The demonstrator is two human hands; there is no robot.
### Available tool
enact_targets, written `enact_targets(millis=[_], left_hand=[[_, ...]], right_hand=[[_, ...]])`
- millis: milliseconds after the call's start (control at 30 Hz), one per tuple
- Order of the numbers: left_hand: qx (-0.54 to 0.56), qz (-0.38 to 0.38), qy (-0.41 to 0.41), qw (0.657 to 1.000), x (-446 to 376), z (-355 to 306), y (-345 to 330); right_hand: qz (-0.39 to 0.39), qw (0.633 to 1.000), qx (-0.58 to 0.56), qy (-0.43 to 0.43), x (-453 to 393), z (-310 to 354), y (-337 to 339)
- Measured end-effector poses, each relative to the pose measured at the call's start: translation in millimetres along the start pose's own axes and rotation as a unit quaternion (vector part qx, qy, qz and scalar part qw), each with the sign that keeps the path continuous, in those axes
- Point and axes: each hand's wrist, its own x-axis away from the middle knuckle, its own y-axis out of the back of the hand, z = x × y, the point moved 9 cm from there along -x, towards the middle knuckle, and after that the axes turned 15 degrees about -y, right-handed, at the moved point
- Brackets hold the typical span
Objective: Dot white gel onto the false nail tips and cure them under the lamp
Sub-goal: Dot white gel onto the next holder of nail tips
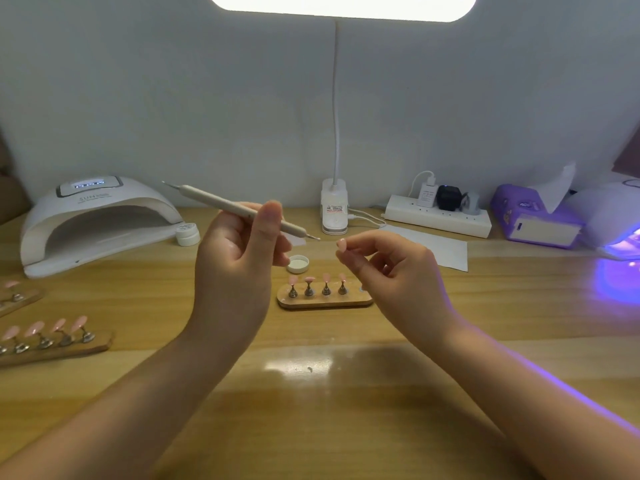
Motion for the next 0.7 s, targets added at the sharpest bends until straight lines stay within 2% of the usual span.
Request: enact_targets(millis=[333,700], left_hand=[[-0.061,0.035,-0.095,0.993,-2.8,-42.5,-9.5],[-0.052,0.069,-0.113,0.99,0.4,-51.5,-19.5]], right_hand=[[0.005,1.0,-0.003,0.014,5.4,18.3,0.8],[-0.003,0.999,0.019,0.028,7.9,27.6,1.0]])
